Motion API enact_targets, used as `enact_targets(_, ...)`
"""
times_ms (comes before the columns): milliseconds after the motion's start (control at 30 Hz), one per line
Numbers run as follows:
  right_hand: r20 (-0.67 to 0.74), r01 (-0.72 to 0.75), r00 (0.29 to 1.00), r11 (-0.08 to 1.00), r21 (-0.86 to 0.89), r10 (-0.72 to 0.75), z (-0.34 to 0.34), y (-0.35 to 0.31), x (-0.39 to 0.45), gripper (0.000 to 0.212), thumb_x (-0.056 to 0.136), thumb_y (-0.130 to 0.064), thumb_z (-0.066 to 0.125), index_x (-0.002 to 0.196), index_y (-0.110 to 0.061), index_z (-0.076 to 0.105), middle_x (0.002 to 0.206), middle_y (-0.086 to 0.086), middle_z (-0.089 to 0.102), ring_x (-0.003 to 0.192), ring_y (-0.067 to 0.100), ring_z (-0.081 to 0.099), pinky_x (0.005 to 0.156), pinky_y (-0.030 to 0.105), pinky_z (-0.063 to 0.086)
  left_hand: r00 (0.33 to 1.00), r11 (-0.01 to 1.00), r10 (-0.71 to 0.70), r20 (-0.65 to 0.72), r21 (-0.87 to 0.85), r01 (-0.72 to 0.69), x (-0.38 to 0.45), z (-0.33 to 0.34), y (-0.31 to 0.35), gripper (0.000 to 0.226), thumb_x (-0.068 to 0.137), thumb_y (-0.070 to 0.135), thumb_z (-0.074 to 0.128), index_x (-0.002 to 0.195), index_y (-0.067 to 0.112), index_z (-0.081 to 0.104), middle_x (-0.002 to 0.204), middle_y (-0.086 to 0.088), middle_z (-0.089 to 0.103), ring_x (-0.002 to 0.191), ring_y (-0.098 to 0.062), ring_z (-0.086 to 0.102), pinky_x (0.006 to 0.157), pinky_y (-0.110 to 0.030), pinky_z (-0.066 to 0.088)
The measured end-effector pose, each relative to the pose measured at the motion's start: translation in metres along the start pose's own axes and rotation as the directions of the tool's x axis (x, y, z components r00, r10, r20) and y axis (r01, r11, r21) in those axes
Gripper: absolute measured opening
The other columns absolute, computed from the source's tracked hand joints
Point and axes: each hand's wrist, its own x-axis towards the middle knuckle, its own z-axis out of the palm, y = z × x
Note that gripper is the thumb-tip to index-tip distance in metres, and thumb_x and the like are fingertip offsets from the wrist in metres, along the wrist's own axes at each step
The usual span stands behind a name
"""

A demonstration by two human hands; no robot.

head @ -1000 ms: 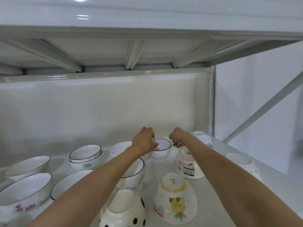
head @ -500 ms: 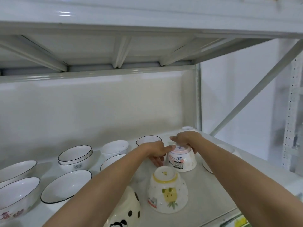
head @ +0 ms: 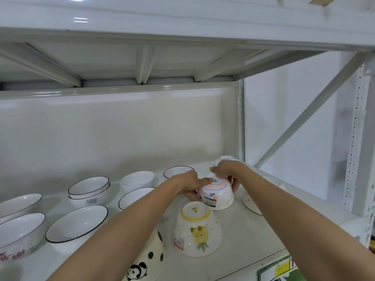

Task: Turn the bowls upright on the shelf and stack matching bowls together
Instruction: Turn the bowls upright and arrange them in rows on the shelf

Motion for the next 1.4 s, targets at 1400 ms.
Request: enact_targets(1400, 0.13, 0.352, 0.904, 0.881, 0.316, -0.407, -0.01, 0.026, 0.032, 0.033, 0.088, 0.008, 0.044, 0.119, 0.014, 0.052, 0.099, 0.034, 0.065, 0.065, 0.036, 0.068, 0.063, 0.043, 0.061, 0.939, 0.99, -0.124, -0.321, -0.099, 0.097, -0.033, 0.002, 0.001, 0.014, 0.083, 0.005, 0.055, 0.094, -0.002, 0.059, 0.092, -0.027, 0.073, 0.079, -0.036, 0.073, 0.082, -0.042, 0.059)
